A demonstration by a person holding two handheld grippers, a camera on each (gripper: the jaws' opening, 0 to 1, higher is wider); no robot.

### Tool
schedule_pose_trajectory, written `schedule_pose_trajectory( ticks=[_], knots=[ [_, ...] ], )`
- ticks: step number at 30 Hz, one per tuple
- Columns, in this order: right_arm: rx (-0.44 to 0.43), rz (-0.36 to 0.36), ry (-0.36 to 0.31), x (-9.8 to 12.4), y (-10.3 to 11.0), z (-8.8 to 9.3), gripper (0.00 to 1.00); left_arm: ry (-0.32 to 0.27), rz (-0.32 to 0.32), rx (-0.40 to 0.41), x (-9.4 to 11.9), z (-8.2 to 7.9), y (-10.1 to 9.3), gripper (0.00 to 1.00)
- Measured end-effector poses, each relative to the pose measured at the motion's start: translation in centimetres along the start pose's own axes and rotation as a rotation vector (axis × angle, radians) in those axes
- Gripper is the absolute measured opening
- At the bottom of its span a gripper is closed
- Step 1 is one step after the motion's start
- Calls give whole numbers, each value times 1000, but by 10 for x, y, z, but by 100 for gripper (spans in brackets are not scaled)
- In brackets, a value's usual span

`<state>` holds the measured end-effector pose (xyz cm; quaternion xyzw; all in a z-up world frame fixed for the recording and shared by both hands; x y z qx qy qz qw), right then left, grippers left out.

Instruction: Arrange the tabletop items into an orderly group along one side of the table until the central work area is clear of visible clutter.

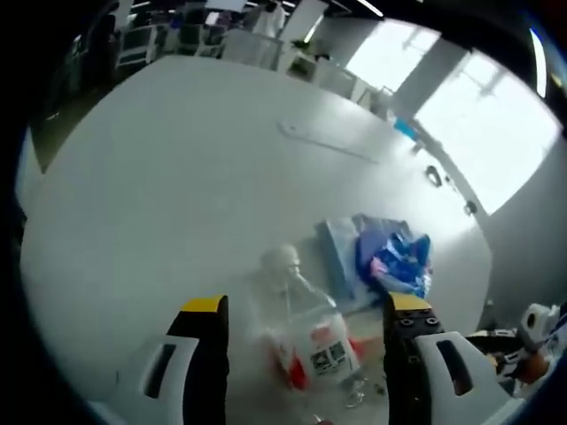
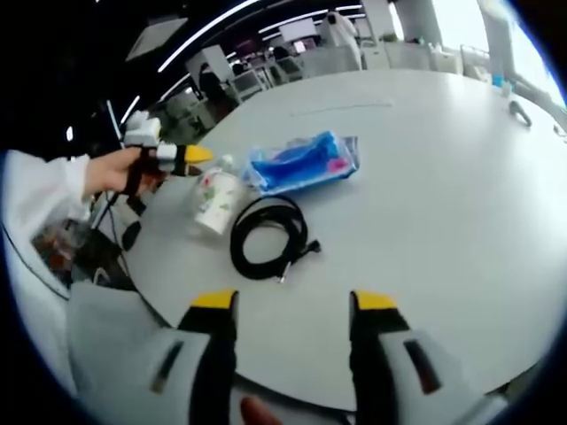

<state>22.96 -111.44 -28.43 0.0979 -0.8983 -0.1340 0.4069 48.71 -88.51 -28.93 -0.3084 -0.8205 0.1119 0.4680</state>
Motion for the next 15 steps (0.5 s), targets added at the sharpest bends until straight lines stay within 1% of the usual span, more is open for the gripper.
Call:
schedule_pose_trajectory(
  ticks=[10, 15],
  knots=[
    [5, -6, 3, -4, 1, 0, 48, 13, -15, 25, -11, -2, -2, 64],
    [4, -9, 7, -4, 0, 1, 48, 19, -23, 24, -17, -3, -5, 62]
  ],
)
Point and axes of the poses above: the point that each gripper's makers call its tool centre point, and the gripper's own axes: x roughly backward along the fingers, y roughly to its left, z roughly out of its underside, the point moved 5 cm from there along x, roughly backward along the fingers, and after that the axes turned 2 degrees about x, right-handed, at the moved point
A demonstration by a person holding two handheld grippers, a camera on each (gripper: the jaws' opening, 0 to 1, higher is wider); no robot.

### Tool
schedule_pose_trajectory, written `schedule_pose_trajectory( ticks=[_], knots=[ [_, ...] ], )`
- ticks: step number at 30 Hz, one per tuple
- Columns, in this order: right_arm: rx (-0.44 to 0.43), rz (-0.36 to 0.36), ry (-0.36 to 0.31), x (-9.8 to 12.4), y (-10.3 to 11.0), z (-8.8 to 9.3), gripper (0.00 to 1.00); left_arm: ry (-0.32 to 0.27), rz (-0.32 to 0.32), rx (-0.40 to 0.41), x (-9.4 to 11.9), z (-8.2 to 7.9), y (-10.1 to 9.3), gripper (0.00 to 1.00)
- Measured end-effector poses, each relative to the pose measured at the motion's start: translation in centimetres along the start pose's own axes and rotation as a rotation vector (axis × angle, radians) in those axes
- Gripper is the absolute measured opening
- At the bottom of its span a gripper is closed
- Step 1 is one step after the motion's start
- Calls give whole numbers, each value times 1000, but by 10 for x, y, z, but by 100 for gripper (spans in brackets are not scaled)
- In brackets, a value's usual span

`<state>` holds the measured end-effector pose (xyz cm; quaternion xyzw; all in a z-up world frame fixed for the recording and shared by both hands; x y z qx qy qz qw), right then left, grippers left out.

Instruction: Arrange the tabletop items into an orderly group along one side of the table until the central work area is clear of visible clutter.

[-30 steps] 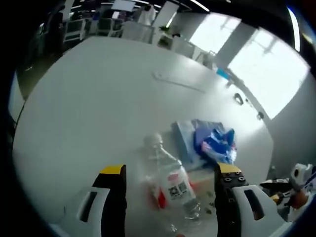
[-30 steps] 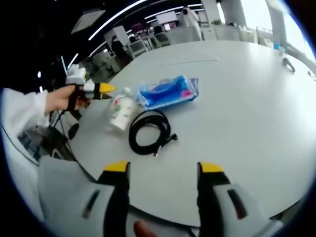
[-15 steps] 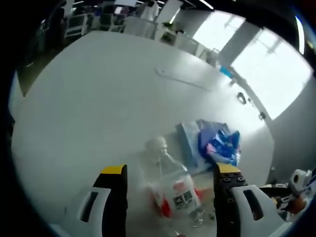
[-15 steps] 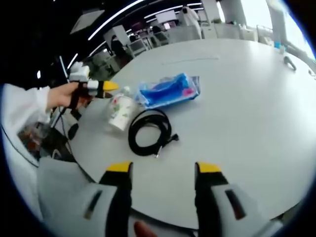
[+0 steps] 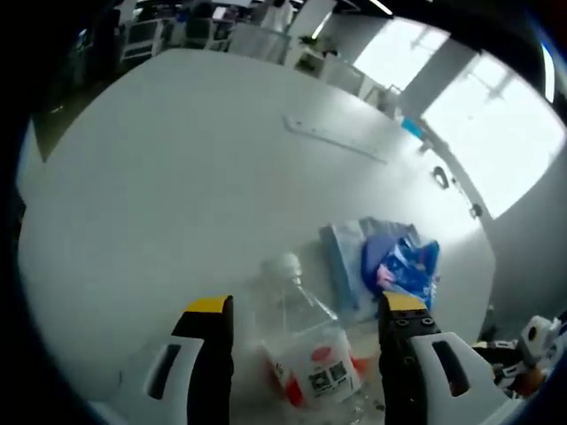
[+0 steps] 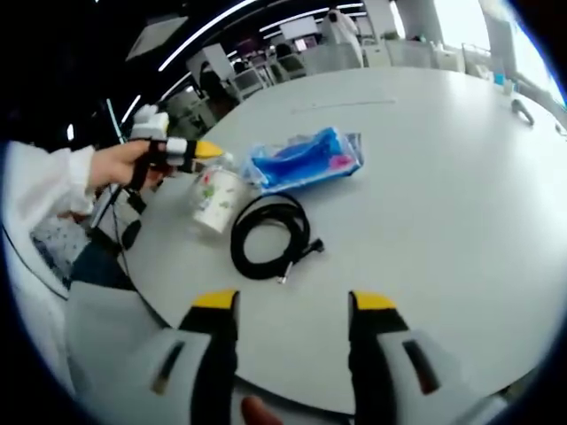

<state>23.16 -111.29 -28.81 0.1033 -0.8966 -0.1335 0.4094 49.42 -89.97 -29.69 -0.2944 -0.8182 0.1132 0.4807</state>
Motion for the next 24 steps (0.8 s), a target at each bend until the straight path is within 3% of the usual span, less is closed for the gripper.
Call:
schedule_pose_trajectory(
  ticks=[24],
  knots=[
    [-25, 1, 19, -3, -4, 8, 46, 30, -60, -11, -23, -2, 5, 50]
  ],
)
Point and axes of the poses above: the point that each gripper's makers call its tool centre point, and the gripper's own axes: x roughly backward along the fingers, y roughly to its left, z roughly out of its underside, the point moved 5 cm from there along x, roughly backward along the fingers, and after that the axes turned 2 degrees about x, right-handed, at the moved point
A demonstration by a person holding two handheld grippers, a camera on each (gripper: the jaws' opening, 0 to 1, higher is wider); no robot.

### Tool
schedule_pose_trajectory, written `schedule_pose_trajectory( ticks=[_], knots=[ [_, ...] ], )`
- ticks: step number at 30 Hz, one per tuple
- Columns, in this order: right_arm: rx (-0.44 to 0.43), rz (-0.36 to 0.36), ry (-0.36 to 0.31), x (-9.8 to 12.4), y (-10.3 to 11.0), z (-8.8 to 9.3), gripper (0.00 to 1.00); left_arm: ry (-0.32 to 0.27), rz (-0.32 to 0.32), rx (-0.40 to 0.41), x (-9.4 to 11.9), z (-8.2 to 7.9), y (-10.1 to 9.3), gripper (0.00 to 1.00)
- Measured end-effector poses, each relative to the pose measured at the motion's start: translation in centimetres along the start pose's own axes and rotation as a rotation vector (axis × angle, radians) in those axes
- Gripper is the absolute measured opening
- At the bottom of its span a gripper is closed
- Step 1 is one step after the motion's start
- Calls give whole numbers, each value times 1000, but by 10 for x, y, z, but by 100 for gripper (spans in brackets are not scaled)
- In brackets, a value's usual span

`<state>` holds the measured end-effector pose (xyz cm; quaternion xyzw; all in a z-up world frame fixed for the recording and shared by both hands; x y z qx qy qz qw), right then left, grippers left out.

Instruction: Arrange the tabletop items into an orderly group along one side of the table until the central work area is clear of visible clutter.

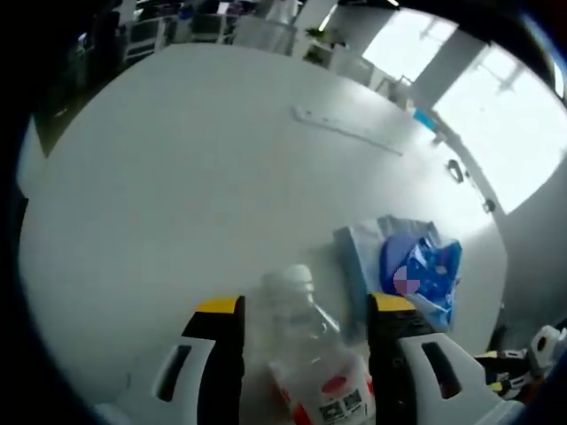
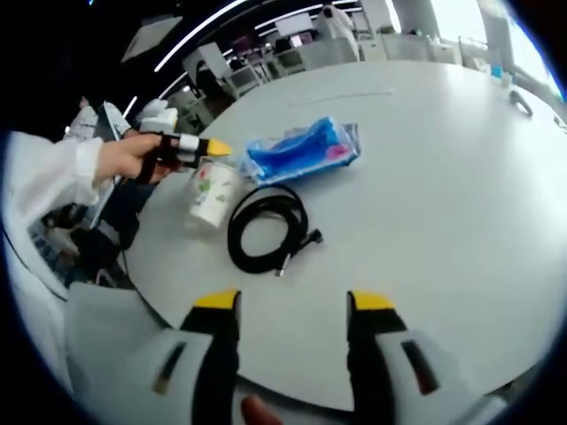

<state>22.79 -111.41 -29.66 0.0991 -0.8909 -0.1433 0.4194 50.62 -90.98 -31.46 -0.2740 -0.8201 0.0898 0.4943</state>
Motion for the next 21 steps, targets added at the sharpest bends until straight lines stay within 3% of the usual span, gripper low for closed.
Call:
schedule_pose_trajectory(
  ticks=[13, 16, 21],
  knots=[
    [2, -16, 10, -6, 5, 1, 46, -17, -24, 61, -5, -1, 1, 29],
    [4, -20, 8, -6, 6, 0, 46, -22, -23, 137, -4, -1, 3, 23],
    [2, -17, 1, -4, 4, -2, 46, -20, -18, 119, -1, 1, 1, 19]
  ],
)
Point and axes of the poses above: the point that each gripper's makers call its tool centre point, and the gripper's own axes: x roughly backward along the fingers, y roughly to its left, z roughly out of its underside, the point moved 5 cm from there along x, roughly backward along the fingers, and after that the axes turned 2 degrees about x, right-handed, at the moved point
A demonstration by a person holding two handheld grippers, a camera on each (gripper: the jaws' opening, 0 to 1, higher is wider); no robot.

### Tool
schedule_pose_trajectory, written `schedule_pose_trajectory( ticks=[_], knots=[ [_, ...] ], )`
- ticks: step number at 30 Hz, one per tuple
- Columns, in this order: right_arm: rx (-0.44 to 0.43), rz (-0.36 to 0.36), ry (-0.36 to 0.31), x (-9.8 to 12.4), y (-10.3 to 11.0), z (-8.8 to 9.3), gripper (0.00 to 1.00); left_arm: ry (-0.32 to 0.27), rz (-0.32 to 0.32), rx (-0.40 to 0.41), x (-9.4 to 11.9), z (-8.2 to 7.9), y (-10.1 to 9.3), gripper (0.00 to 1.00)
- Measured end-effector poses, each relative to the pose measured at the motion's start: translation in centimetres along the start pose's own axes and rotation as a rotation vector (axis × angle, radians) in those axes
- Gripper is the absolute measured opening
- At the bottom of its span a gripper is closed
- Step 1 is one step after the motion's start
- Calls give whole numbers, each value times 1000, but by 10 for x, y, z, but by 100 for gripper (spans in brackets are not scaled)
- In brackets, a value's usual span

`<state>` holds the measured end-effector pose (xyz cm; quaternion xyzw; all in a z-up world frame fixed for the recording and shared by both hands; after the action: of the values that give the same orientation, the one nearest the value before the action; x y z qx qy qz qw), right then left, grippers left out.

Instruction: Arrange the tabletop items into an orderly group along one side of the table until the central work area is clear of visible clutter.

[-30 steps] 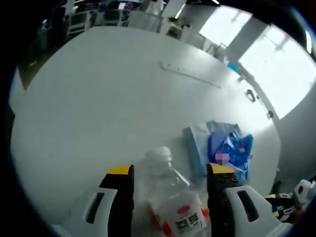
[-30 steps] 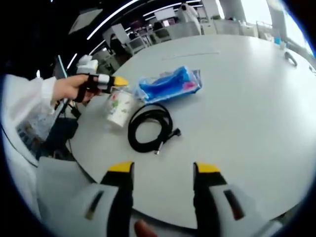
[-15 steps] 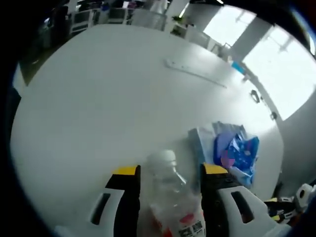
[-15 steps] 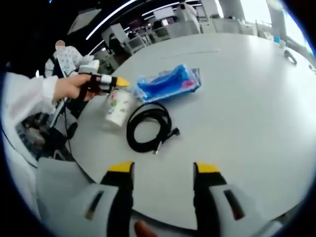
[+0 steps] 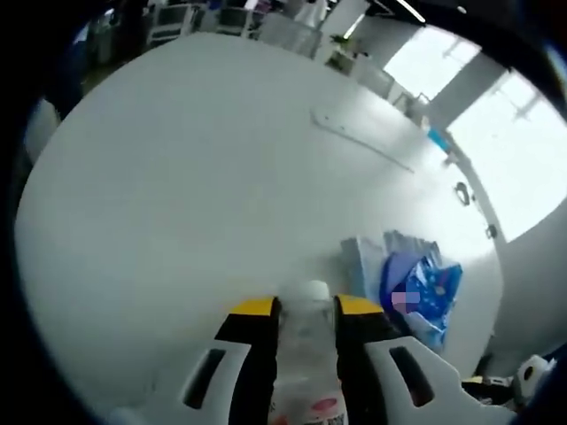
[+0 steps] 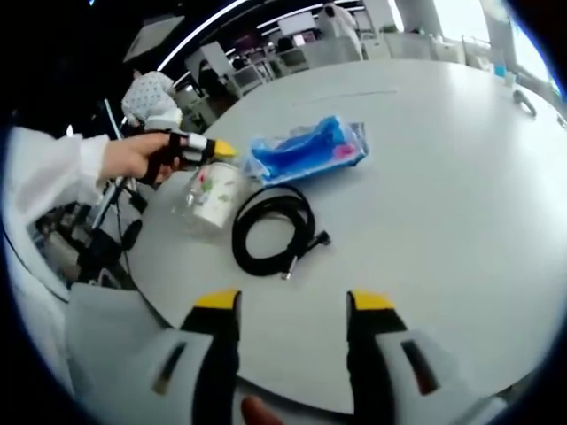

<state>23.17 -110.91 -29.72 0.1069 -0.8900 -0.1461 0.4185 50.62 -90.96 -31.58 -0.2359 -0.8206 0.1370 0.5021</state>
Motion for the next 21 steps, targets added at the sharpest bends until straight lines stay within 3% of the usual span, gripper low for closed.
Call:
schedule_pose_trajectory(
  ticks=[21],
  knots=[
    [16, -22, -31, 7, 4, -1, 45, -79, 50, -4, 48, 0, -7, 16]
  ],
)
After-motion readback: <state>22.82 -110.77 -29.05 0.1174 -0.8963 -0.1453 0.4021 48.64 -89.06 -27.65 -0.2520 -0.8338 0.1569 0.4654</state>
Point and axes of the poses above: the point that each gripper's makers call its tool centre point, and the gripper's own axes: x roughly backward along the fingers, y roughly to its left, z roughly out of its underside, the point moved 5 cm from there along x, roughly backward along the fingers, and after that the axes turned 2 degrees about x, right-handed, at the moved point
